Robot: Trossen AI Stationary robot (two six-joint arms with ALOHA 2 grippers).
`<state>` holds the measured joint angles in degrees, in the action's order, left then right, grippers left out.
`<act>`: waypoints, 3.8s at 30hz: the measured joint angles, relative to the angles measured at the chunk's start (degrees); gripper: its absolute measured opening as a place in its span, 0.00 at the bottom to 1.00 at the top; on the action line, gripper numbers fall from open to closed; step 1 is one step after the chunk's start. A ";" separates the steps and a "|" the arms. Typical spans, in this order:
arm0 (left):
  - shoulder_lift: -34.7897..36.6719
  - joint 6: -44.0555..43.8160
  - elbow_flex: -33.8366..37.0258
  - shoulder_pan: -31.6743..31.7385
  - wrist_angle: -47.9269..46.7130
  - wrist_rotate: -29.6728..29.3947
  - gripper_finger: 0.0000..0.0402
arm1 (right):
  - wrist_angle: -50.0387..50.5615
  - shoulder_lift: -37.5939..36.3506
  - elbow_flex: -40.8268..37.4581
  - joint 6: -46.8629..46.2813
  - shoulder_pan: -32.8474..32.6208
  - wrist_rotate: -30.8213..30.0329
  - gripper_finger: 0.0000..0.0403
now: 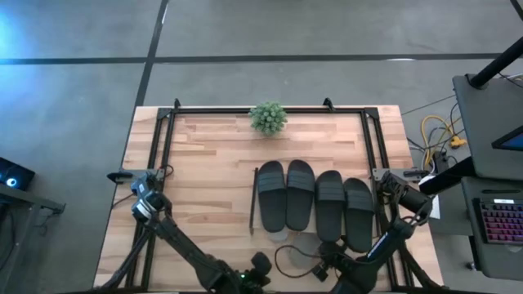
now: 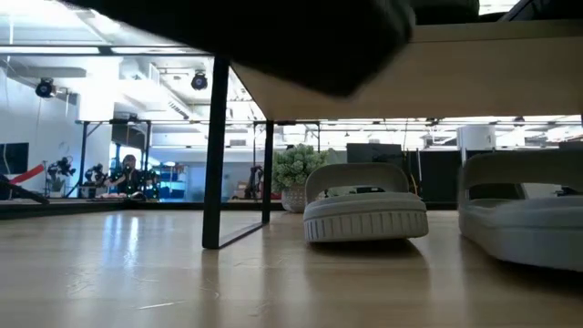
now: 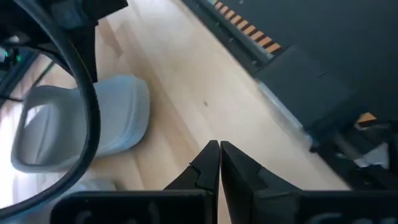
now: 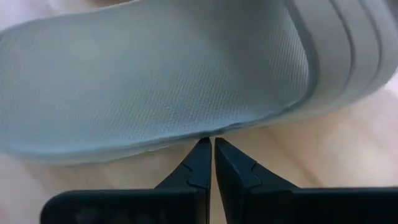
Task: Pick and place slides into the shelf
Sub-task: Put the white slipper under the shelf
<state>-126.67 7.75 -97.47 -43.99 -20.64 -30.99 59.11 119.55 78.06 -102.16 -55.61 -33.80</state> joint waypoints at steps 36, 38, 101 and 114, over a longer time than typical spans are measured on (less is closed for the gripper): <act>-0.20 -0.08 11.61 12.05 21.17 -0.78 0.00 | 0.46 0.02 11.50 -1.30 -5.73 0.76 0.03; -0.20 0.44 11.56 12.12 23.33 1.62 0.00 | 0.44 0.02 11.44 -1.30 -5.75 0.76 0.03; 12.09 -26.91 11.93 -4.57 -5.74 -4.52 0.00 | -5.42 -0.11 0.23 9.54 5.25 -0.96 0.03; 12.07 -26.91 12.48 -4.50 -5.33 -4.52 0.00 | 1.12 0.28 1.08 7.79 5.85 -5.14 0.03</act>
<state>-114.61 -19.16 -84.99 -48.49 -25.98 -35.51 60.23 119.83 79.13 -94.37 -49.76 -38.94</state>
